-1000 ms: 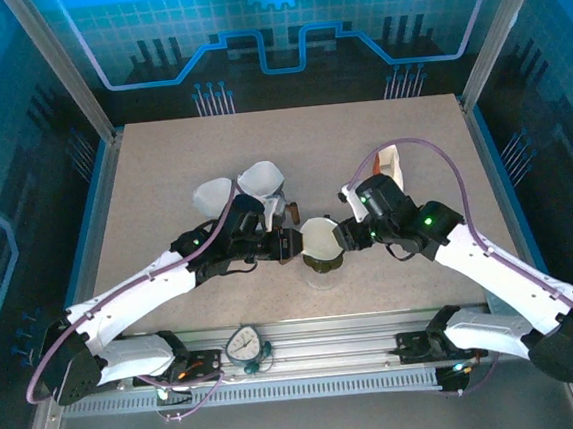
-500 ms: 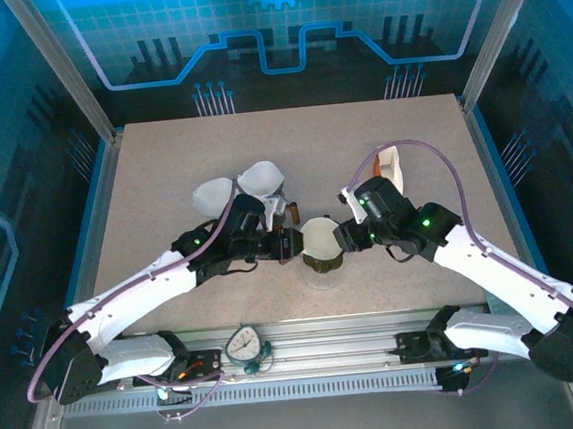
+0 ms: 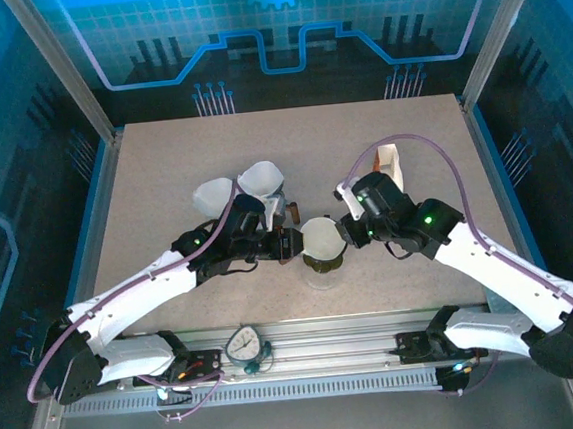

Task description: Place the coffee filter in the dripper

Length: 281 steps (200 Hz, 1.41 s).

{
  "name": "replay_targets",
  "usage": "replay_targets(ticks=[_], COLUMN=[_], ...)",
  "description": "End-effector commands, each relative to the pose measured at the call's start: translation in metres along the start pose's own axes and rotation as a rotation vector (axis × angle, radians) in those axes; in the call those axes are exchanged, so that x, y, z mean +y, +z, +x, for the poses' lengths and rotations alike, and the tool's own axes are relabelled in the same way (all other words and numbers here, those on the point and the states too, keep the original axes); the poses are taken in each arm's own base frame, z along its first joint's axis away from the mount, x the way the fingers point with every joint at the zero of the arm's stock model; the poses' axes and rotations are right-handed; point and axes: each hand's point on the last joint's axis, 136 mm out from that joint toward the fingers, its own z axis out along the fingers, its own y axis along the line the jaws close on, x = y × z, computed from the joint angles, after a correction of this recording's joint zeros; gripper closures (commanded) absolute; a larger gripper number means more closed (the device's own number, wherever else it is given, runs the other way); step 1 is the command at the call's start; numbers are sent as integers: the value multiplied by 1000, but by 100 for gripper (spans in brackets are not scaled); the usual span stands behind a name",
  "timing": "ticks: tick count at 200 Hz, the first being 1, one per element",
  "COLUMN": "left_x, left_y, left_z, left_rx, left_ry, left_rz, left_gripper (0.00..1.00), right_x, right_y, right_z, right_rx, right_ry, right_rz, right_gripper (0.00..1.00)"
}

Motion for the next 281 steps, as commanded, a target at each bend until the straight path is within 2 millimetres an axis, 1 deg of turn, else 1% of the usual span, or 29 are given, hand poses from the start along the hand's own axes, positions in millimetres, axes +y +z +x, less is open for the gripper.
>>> replay_targets(ticks=[1,10,30,55,78,100,115,130,153,174,194,228,281], left_x=[5,6,6,6,4,3,0,-4,-9,-12,-15,-12,-3], left_y=[5,6,6,6,3,-2,-4,-7,-10,-9,-9,-6,-2], left_z=[6,6,6,6,5,1,-1,-4,-9,-12,-12,-8,2], left_rx=[19,22,22,20,9,-17,-29,-51,-71,-68,-64,-45,-20], left_ry=[-14,-15,-16,-17,-15,-9,-9,-11,-12,-13,-15,-18,-24], left_rz=[-8,-10,-9,-8,-3,4,22,51,77,86,94,84,69], left_gripper=[63,63,63,63,63,57,50,45,41,41,43,60,74], right_x=[4,5,6,7,7,8,8,8,8,9,9,9,9], right_y=[-2,0,3,6,7,7,7,7,6,6,6,6,6], right_z=[-2,0,3,6,6,6,6,6,5,5,5,4,4], right_rx=[10,21,38,52,52,53,52,53,52,53,55,54,54], right_ry=[-24,-31,-38,-37,-37,-37,-37,-36,-35,-35,-33,-34,-35], right_rz=[-1,0,2,2,2,2,0,-1,2,-1,-2,-1,3], right_gripper=[78,81,84,86,86,87,87,87,87,87,87,87,87])
